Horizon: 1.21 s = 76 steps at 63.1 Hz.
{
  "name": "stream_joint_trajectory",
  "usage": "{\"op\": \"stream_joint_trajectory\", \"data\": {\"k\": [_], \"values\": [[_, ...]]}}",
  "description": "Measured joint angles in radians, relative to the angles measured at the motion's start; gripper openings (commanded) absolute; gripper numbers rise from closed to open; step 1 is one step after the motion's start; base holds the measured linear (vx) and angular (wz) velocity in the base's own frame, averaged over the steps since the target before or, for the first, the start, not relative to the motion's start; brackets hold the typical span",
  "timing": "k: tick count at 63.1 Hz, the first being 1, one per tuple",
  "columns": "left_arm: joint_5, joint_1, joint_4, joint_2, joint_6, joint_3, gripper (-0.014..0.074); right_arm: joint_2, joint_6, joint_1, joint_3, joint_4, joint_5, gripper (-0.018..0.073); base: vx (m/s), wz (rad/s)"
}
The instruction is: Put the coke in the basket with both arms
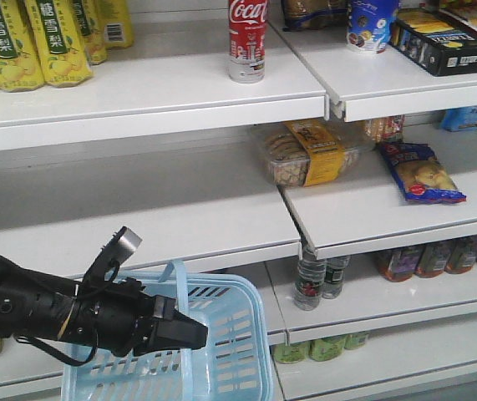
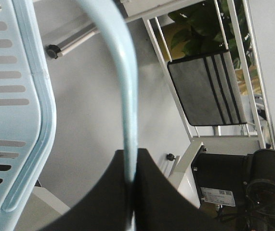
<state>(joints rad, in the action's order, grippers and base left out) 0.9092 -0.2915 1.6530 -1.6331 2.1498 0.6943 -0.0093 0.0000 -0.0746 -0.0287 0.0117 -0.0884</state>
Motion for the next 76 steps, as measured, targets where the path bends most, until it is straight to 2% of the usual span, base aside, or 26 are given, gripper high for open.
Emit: {"op": "stream_joint_trajectory", "data": {"k": [44,76], "values": [[0.0,0.0,0.0,0.0,0.0,0.0,-0.0005,0.0,0.0,0.0,0.0,0.0,0.0,-0.001,0.06,0.24],[0.0,0.0,0.0,0.0,0.0,0.0,-0.0005,0.0,0.0,0.0,0.0,0.0,0.0,-0.001,0.03,0.09]]}}
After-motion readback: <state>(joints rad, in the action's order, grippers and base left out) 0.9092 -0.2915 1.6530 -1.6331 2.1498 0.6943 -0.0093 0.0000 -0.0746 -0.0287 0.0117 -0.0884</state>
